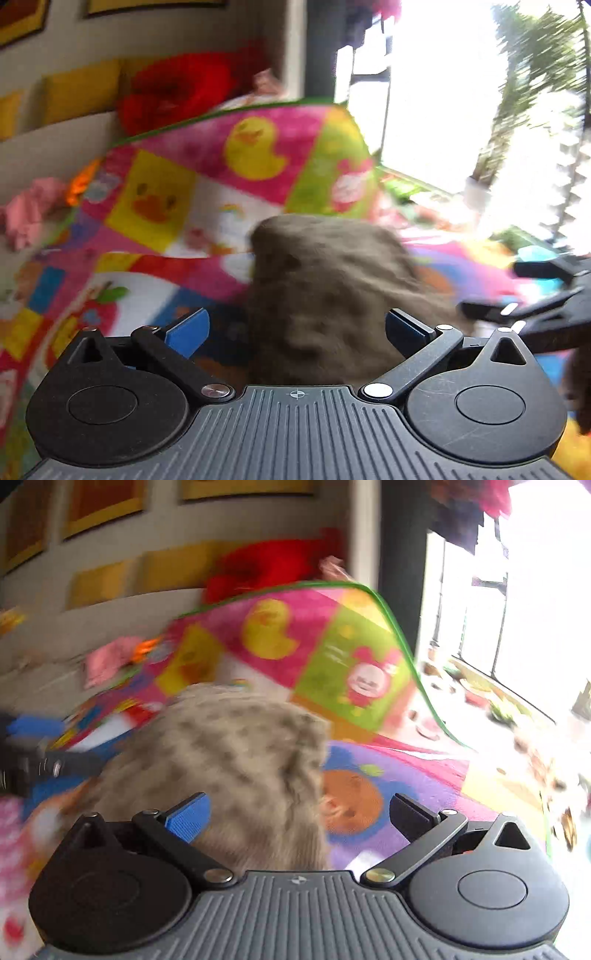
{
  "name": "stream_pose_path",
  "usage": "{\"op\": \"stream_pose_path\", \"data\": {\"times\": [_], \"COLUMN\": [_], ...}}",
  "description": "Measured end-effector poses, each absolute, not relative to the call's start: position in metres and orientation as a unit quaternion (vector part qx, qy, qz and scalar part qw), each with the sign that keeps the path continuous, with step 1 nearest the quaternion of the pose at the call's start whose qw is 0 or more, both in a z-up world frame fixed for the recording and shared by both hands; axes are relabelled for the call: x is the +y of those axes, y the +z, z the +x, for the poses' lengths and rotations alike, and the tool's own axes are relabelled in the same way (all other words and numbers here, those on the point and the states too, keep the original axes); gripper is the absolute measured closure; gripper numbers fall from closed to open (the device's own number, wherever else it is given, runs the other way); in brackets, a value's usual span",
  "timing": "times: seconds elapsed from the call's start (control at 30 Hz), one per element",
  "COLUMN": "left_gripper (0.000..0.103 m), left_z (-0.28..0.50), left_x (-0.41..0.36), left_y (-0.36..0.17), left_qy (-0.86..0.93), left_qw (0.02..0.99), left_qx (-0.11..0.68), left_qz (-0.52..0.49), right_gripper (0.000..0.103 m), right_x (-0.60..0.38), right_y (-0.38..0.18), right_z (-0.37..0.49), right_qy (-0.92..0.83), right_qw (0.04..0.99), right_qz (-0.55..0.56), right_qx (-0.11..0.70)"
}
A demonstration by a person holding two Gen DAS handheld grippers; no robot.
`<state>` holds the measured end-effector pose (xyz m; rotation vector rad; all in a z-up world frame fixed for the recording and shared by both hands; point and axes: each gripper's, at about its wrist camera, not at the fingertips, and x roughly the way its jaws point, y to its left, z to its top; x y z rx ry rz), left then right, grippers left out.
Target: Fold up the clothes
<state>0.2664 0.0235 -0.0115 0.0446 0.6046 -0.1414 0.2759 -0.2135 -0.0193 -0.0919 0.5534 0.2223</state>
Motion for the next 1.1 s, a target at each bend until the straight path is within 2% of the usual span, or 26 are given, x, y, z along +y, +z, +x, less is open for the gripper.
{"op": "stream_pose_path", "data": {"times": [0.13,0.3,0.53,0.7,0.83,0.93,1.1], "left_gripper": [0.0,0.0,0.0,0.0,0.0,0.0,0.0], "left_z": [0.27,0.252,0.226,0.158,0.123,0.119,0.128], "left_x": [0.021,0.02,0.019,0.016,0.003,-0.007,-0.015], "left_y": [-0.02,-0.021,-0.023,-0.03,-0.041,-0.046,-0.058], "left_qy": [-0.063,-0.069,-0.076,-0.119,-0.089,-0.067,-0.033], "left_qw": [0.944,0.941,0.936,0.937,0.942,0.942,0.945], "left_qx": [0.322,0.332,0.345,0.329,0.324,0.33,0.323], "left_qz": [0.029,0.018,0.003,-0.015,-0.007,0.009,0.043], "right_gripper": [0.0,0.0,0.0,0.0,0.0,0.0,0.0], "right_x": [-0.206,-0.22,-0.225,-0.233,-0.242,-0.248,-0.247], "right_y": [-0.05,-0.049,-0.039,-0.041,-0.049,-0.054,-0.06], "right_z": [0.311,0.295,0.237,0.193,0.162,0.14,0.151], "right_qy": [0.109,0.11,0.111,0.105,0.096,0.09,0.108], "right_qw": [0.929,0.933,0.939,0.939,0.939,0.939,0.933], "right_qz": [-0.059,-0.026,-0.074,-0.08,-0.069,-0.061,-0.054], "right_qx": [0.35,0.342,0.318,0.317,0.323,0.327,0.34]}}
